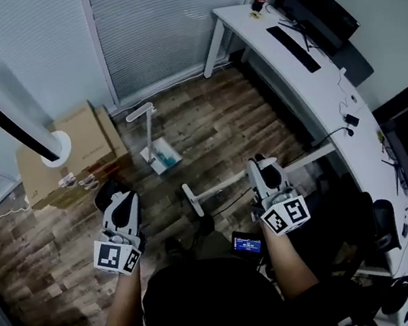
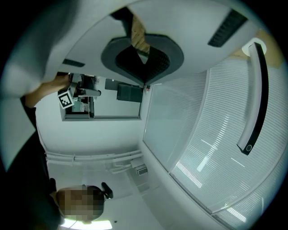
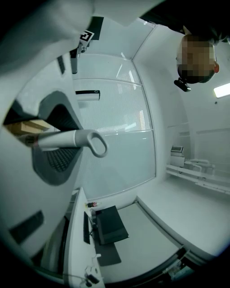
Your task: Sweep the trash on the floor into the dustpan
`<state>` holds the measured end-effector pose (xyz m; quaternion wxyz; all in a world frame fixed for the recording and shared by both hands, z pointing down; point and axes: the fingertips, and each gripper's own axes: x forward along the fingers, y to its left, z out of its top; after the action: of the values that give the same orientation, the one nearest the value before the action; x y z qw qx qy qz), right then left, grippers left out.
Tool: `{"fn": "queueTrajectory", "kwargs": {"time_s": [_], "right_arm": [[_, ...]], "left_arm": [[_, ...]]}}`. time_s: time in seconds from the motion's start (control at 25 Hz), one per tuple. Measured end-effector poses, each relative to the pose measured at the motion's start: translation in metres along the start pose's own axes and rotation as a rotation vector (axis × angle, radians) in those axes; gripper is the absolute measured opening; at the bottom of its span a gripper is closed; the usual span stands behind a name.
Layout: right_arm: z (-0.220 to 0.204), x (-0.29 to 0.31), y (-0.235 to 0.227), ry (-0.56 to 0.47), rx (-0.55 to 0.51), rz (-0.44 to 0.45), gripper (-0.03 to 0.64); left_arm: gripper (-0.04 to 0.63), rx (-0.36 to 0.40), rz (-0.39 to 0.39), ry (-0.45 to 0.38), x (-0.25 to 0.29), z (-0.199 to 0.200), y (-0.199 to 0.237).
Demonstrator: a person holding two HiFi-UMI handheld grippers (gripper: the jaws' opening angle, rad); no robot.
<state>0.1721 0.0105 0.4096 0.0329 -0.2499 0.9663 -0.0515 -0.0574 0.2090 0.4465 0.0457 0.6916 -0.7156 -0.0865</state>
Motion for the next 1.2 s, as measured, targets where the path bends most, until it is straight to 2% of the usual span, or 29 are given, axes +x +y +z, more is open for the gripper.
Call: {"fn": "queueTrajectory", "kwargs": {"time_s": [0.4,0.6,1.2], "right_arm": [[0.002,-0.012,0.02,0.0,0.004,0.084,0.098],[-0.005,-0.023,0.019,0.015,-0.011,0.134,0.098],[-0.019,-0.055,-0.019,0.038,-0.019,0.111,0.1]], "left_arm": [[-0.006,0.021,0.039,0.02,-0.005,0.006,-0.023],[-0.006,0.039,0.029,0.044,0.004,0.0,-0.05],[-0.006,0.076,0.078,0.052,0.02,-0.01,-0.091]]}}
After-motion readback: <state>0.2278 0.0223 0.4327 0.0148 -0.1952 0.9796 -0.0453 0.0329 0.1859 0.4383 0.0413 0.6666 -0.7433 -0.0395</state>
